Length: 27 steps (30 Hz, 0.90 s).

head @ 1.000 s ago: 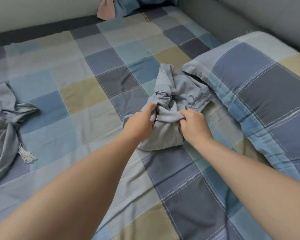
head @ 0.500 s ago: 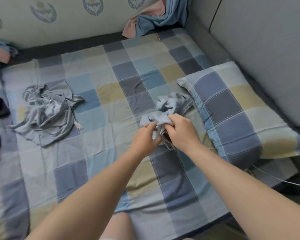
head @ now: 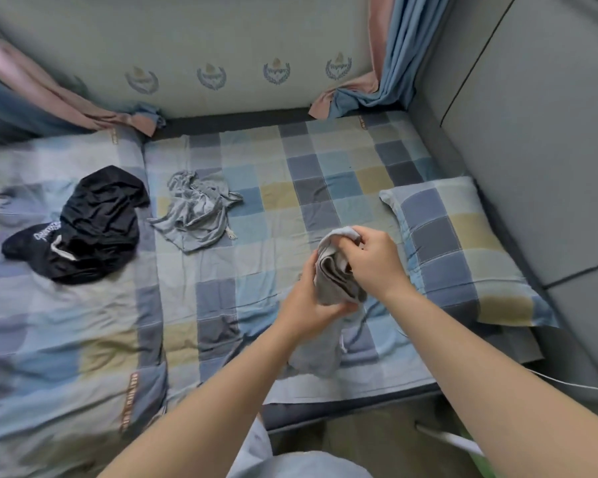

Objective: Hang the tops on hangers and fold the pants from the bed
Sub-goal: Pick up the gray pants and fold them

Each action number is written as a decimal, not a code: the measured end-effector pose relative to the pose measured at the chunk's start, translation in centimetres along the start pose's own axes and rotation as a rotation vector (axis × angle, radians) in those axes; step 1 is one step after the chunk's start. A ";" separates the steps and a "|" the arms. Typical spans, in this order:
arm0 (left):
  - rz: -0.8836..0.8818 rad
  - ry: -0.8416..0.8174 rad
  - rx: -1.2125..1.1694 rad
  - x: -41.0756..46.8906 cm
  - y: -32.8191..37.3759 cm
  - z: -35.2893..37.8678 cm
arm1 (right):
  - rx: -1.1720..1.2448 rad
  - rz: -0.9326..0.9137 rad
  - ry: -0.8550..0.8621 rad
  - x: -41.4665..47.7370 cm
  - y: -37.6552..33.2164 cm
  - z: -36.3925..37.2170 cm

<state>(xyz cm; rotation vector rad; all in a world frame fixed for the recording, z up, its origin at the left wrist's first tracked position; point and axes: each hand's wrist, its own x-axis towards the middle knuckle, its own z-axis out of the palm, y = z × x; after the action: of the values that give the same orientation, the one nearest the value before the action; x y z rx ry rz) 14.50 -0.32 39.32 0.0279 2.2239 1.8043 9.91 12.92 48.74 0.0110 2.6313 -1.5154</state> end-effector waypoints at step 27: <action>0.090 0.375 -0.012 -16.5 5.7 -33.0 | 0.529 0.139 -0.068 -4.8 -17.7 19.0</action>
<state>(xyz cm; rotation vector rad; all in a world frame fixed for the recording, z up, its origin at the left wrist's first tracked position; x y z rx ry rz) 22.02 -33.73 54.14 -0.2351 2.4957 2.0082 15.35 -12.21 55.02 0.1757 2.0554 -2.0607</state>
